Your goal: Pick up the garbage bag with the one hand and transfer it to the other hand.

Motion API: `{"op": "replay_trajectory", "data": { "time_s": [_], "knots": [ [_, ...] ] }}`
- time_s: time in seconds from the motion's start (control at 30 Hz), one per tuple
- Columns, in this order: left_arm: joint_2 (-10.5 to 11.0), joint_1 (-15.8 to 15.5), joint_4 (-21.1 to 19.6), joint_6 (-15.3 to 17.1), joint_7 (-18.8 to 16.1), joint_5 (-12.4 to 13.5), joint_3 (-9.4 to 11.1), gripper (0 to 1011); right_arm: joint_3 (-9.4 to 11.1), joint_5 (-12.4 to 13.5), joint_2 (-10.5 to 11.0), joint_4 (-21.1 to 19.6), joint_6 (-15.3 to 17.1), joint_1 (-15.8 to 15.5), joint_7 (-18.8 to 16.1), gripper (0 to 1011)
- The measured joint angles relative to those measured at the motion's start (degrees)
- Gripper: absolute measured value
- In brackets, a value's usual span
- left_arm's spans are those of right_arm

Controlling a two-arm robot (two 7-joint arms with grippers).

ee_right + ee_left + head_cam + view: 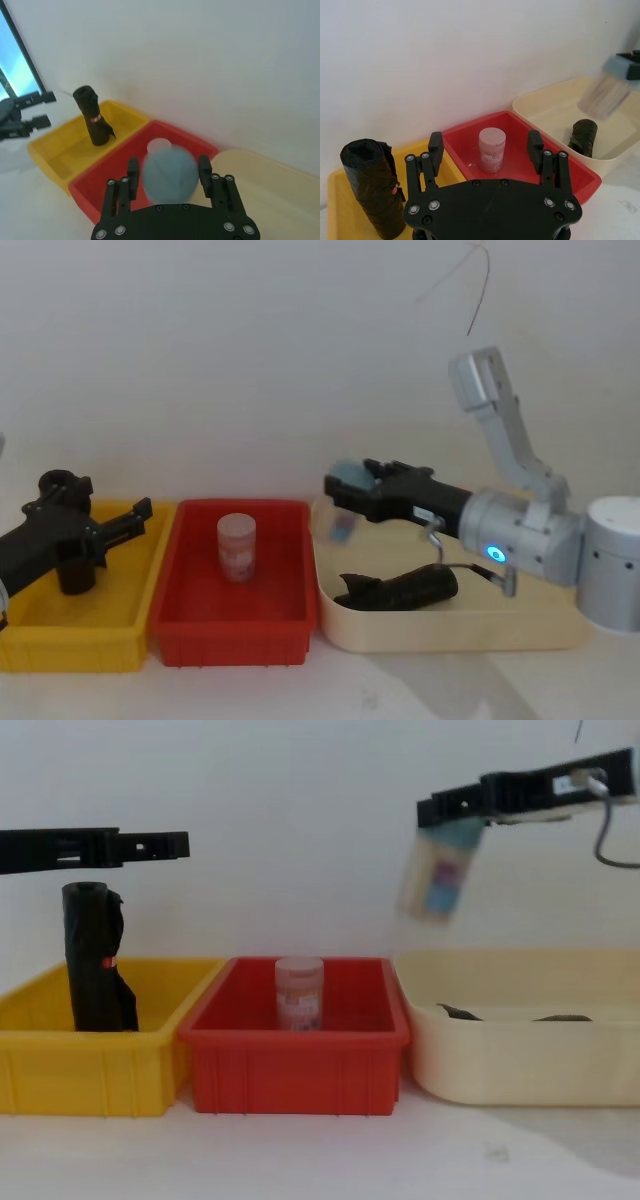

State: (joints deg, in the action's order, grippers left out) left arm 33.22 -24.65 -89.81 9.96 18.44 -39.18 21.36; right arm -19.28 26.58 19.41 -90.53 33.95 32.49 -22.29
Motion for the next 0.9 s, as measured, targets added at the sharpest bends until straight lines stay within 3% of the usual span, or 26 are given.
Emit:
{"op": "replay_trajectory", "data": {
  "time_s": [0.23, 0.4, 0.9],
  "knots": [
    [0.00, 0.00, 0.00, 0.00, 0.00, 0.00, 0.00, 1001, 0.41, -0.74, 2.90, -1.19, -2.45, -2.77, -0.52, 884],
    [0.00, 0.00, 0.00, 0.00, 0.00, 0.00, 0.00, 1001, 0.52, -2.47, 3.88, -1.64, -5.28, -4.77, 1.23, 1002],
    [-0.38, -0.51, 1.02, -0.23, 1.29, 0.21, 0.42, 1001, -0.48, -9.01, 5.37, -5.70, -15.75, -11.24, 6.14, 999]
  ]
}}
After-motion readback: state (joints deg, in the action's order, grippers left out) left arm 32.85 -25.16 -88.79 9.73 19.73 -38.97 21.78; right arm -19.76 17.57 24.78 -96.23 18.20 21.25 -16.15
